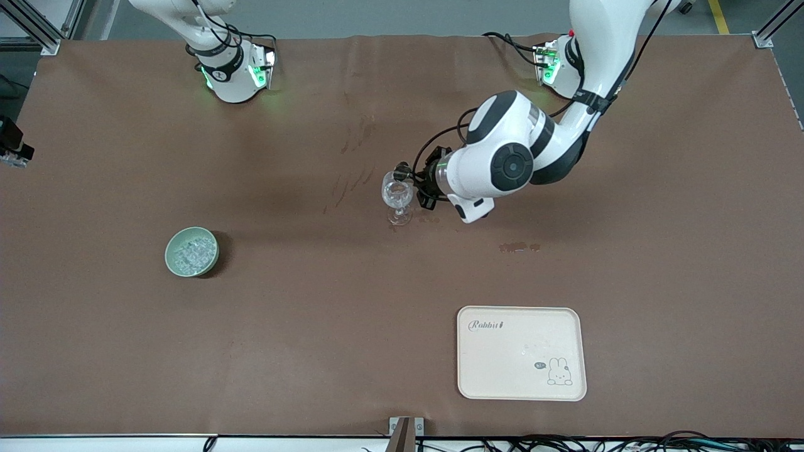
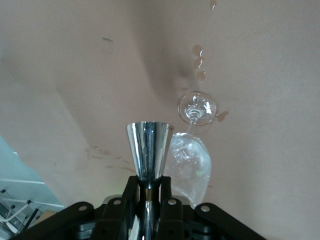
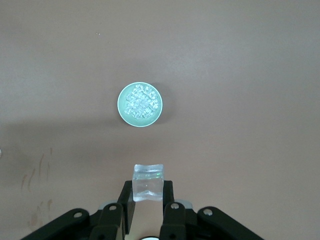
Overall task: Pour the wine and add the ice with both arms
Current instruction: 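Tilt the jigger to pour into the wine glass with the left gripper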
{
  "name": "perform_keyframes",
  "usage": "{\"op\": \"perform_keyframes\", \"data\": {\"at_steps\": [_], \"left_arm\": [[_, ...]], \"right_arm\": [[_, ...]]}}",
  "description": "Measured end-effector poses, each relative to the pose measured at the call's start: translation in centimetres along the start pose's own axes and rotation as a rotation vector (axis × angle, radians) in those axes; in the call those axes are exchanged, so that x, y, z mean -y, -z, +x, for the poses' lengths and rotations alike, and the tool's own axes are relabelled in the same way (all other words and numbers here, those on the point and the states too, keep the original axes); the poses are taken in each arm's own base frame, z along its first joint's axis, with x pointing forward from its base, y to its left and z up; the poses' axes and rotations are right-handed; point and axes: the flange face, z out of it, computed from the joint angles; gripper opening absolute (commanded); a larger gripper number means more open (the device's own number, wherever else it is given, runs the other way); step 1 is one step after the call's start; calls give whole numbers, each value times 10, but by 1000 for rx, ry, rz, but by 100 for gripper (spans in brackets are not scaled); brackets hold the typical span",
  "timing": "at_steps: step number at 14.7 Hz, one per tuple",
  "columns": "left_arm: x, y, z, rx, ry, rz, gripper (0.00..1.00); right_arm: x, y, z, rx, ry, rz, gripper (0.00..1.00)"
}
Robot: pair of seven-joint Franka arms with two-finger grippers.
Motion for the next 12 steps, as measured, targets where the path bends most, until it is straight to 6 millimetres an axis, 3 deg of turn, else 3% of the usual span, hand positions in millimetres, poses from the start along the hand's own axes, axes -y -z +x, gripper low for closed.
{"op": "perform_keyframes", "data": {"at_steps": [12], "left_arm": [[0,-6,2,-57,49,-9,0]], "right_arm": [[0,0,0,0,0,0,0]]}}
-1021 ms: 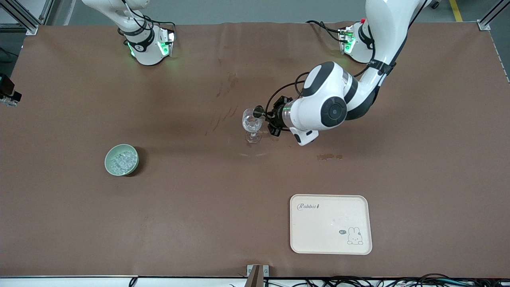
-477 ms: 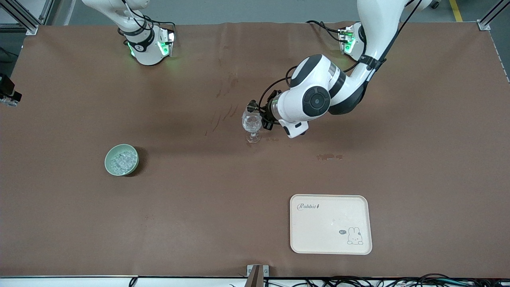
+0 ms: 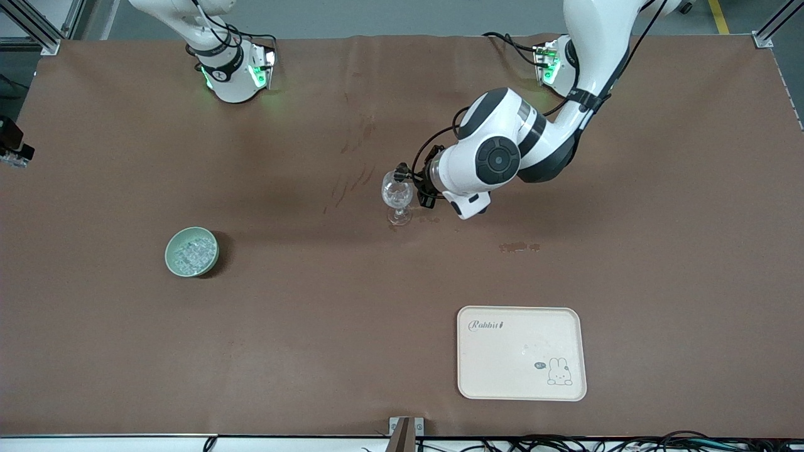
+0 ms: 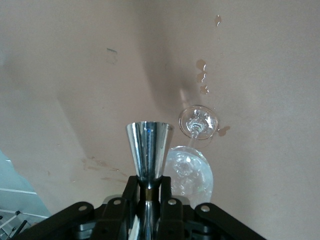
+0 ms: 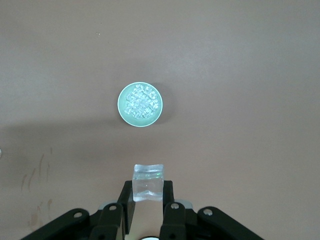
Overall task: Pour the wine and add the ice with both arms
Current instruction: 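Tilt the jigger to pour into the wine glass with the left gripper, then move the jigger to the white tray with the left gripper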
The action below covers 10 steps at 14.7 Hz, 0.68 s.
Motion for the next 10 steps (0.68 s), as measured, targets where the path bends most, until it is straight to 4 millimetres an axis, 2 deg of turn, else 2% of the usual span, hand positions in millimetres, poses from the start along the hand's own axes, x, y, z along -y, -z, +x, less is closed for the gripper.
{"op": "perform_keyframes", "data": {"at_steps": [2,5,8,10], "left_arm": [[-1,-1,3,8,-7,7,0],[-9,2,13,152,-59,47,0],[-22,16,41,291,-93,74,0],[-31,30,62,339,-95,60,0]], "right_arm": [[0,0,0,0,0,0,0],[0,0,0,0,1,0,0],[4,0,0,1,8,2,0],[22,0,1,2,41,4,0]]}}
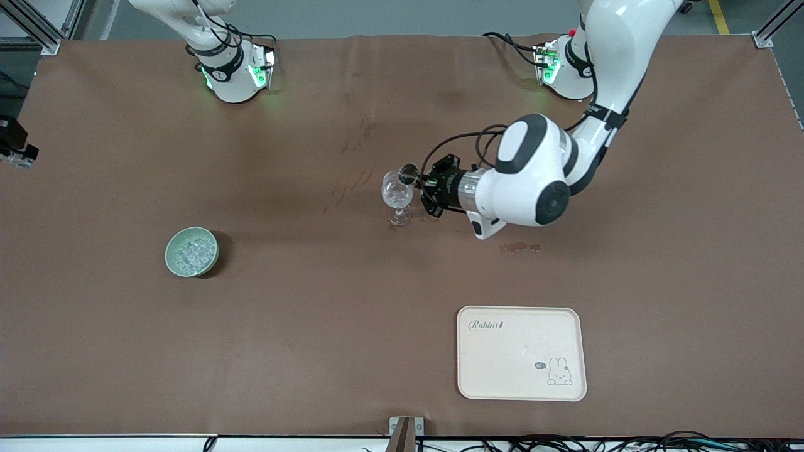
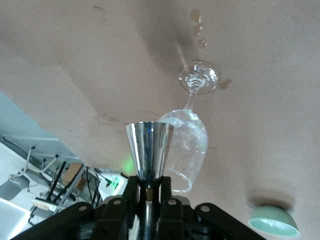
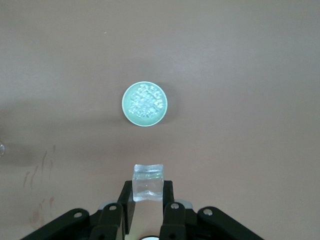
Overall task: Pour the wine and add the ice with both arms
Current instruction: 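Move the jigger to the white tray with the left gripper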
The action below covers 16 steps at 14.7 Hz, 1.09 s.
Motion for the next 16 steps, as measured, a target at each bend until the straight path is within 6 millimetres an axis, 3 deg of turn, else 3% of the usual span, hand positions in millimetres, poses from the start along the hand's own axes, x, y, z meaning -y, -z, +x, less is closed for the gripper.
{"op": "perform_keyframes", "data": {"at_steps": [4,6,8,13,16], "left_arm": [[-23,74,47,159,8,-113,0],[-40,115,83,217,27,-182,0],[-56,144,121,254,43,-236,0],[-89,194,232,464,11,-438,0],[-99,189,293,535,14,-558,0]], "right_arm": [[76,-1,0,2,43,-4,0],[122,-3,-6,10,31,-1,0],[171,-4,-16,23,3,30,0],[286,-22,-46,45,-30,30,0],[356,-52,-58,46,-68,17,0]]}}
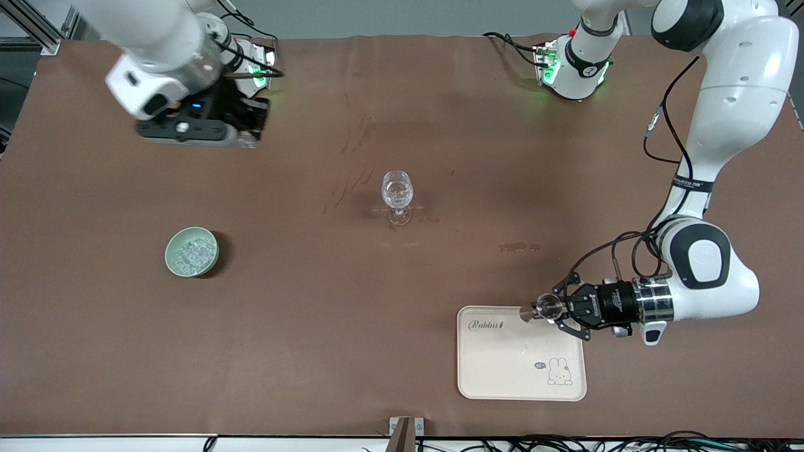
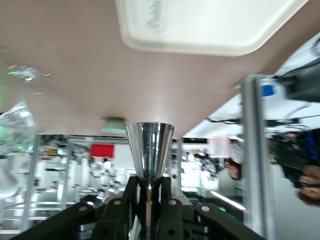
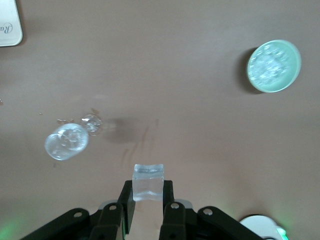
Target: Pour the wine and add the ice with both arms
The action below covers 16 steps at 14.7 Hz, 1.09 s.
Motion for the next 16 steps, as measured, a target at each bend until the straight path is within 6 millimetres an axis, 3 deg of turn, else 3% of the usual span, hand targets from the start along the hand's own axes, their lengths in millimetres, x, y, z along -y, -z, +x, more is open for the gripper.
{"op": "perform_keyframes", "data": {"at_steps": [3,7,10,13,15,16], "left_arm": [[-9,8,51,-40,47,-96,0],[-10,10,95,-75,20,-134,0],[-5,12,129,-79,-4,-134,0],[0,8,152,-77,-8,-129,2],[0,7,153,-66,-2,-136,22],[0,7,153,-64,0,-137,44]], "right_arm": [[68,-43,-17,-4,-46,-11,0],[145,-110,-39,-14,-90,-21,0],[172,-155,-48,6,-89,-61,0],[192,-184,-54,5,-91,-70,0],[195,-196,-54,10,-92,-81,0],[196,-200,-51,7,-95,-80,0]]}}
